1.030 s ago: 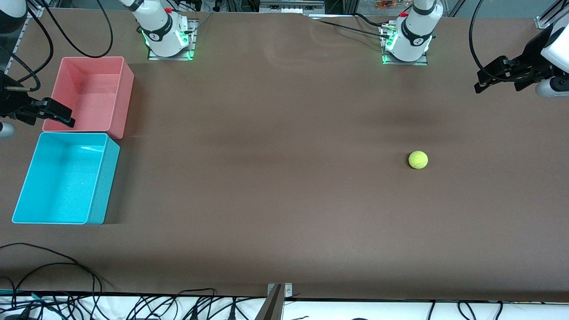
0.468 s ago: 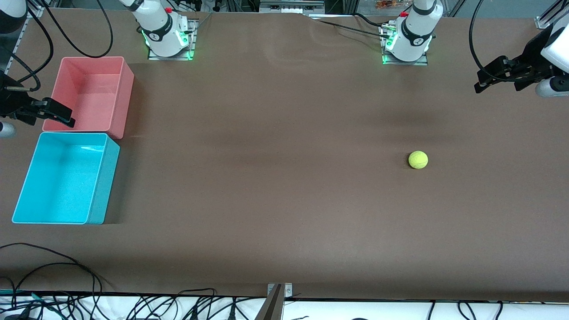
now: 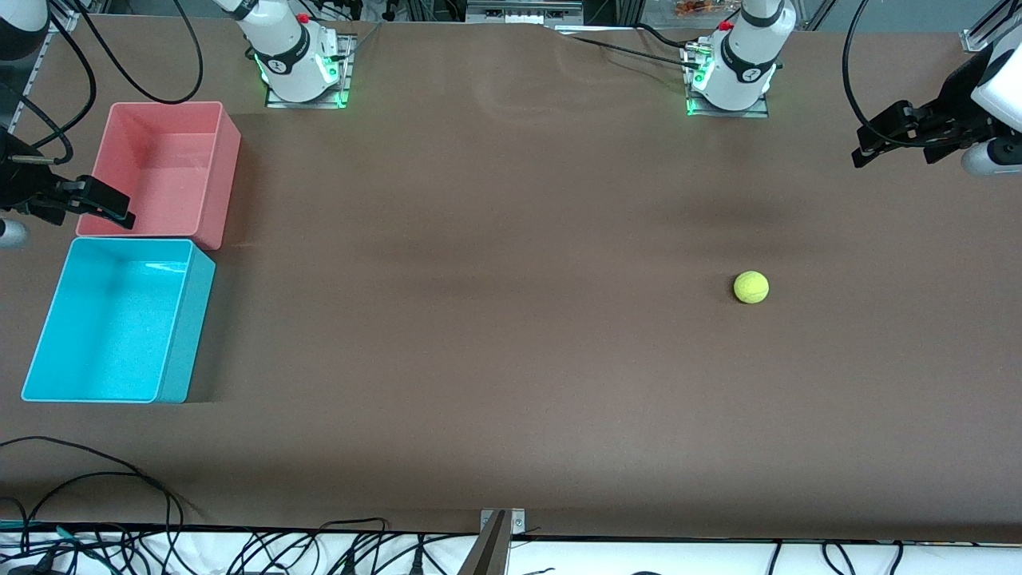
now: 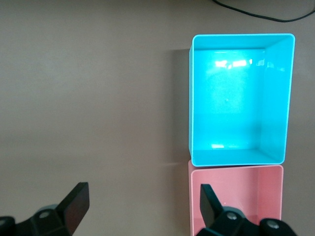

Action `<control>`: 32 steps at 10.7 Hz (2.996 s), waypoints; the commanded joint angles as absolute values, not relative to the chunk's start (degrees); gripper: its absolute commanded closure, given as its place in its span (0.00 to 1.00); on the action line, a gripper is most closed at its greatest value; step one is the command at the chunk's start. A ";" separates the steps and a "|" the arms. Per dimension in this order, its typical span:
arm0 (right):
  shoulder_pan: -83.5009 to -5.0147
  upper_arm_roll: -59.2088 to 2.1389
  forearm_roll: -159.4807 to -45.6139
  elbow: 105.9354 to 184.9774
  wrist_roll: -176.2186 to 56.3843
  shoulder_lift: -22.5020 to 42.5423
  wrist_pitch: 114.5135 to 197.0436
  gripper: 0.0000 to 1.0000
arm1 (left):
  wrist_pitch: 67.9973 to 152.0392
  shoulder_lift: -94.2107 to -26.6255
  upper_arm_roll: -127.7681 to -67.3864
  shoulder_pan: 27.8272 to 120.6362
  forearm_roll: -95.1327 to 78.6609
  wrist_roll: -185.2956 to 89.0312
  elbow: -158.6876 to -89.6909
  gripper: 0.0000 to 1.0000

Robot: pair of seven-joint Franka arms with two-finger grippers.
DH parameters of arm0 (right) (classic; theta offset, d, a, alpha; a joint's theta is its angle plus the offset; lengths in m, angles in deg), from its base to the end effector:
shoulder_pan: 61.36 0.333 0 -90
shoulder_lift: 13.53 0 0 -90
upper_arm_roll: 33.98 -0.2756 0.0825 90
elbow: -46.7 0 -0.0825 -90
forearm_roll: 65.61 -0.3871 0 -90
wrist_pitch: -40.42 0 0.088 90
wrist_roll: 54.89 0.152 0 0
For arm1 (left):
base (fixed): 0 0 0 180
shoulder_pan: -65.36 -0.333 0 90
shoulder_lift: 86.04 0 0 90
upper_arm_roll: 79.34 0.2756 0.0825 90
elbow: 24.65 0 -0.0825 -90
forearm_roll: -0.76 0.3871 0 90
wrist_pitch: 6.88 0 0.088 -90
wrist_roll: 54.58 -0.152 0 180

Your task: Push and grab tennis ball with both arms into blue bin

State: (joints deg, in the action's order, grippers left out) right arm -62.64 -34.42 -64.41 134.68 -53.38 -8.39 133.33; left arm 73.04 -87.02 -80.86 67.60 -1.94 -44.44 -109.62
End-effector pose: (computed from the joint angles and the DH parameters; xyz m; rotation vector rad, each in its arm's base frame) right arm 0.5852 -0.0118 0.5091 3.1207 -0.0623 -0.0055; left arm 0.5294 -0.0427 0.5749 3.0978 0.1624 -0.1181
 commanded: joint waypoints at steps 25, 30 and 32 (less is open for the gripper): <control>-60.21 -36.09 -64.12 133.36 -52.69 -8.00 132.62 0.00 | 78.81 -86.30 -80.83 65.97 -2.14 -44.65 -112.81 0.00; -60.21 -36.09 -64.21 133.36 -52.34 -8.08 132.62 0.00 | 80.21 -86.13 -80.75 65.80 -2.06 -44.74 -116.06 0.00; -60.30 -35.83 -66.48 133.27 -52.95 -8.17 132.53 0.00 | 80.57 -86.04 -80.75 65.01 -2.06 -44.65 -116.50 0.00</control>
State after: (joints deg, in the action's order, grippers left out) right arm -60.42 -36.13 -64.61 134.46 -52.97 -8.24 133.38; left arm 79.40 -85.55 -80.66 66.08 -1.93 -44.44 -115.46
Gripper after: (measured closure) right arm 0.000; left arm 0.000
